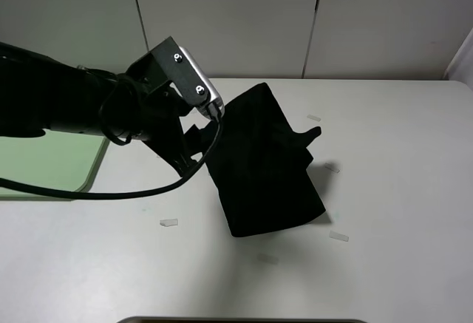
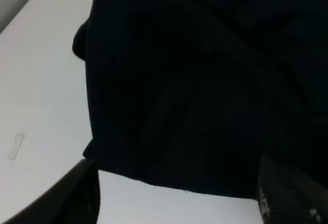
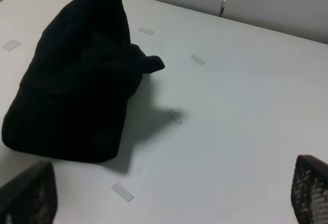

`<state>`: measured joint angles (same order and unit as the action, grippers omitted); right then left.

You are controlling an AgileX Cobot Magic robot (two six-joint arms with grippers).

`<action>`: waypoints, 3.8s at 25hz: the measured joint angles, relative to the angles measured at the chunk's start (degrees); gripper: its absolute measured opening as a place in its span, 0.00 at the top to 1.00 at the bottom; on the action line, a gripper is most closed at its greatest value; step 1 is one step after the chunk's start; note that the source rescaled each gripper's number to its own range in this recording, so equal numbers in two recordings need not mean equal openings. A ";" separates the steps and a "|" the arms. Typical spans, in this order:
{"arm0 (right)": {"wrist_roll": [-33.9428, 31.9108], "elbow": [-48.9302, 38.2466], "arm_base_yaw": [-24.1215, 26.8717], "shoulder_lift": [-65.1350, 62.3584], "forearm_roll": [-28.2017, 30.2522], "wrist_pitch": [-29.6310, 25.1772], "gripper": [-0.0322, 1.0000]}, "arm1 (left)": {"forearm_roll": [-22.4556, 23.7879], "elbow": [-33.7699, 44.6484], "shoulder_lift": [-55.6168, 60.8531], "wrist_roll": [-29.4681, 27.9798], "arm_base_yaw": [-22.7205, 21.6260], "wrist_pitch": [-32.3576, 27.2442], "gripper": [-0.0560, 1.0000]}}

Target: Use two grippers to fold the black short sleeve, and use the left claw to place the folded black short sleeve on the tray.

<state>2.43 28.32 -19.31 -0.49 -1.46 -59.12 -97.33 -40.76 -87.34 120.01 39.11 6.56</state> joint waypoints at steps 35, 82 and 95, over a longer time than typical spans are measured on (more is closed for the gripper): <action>0.00 0.00 0.00 0.00 0.00 0.00 0.00 | 1.60 -36.62 -35.57 -11.64 0.59 -7.84 0.00; 0.00 0.00 0.00 0.00 -0.02 0.00 0.00 | -1.50 0.40 3.33 -50.91 -4.91 -12.28 0.01; 0.00 0.00 0.00 0.00 -0.02 0.00 0.00 | -1.63 10.88 4.43 -58.04 -12.15 -20.14 0.02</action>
<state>2.43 28.32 -19.31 -0.49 -1.48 -59.12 -98.95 -29.88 -82.91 61.96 26.96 -13.58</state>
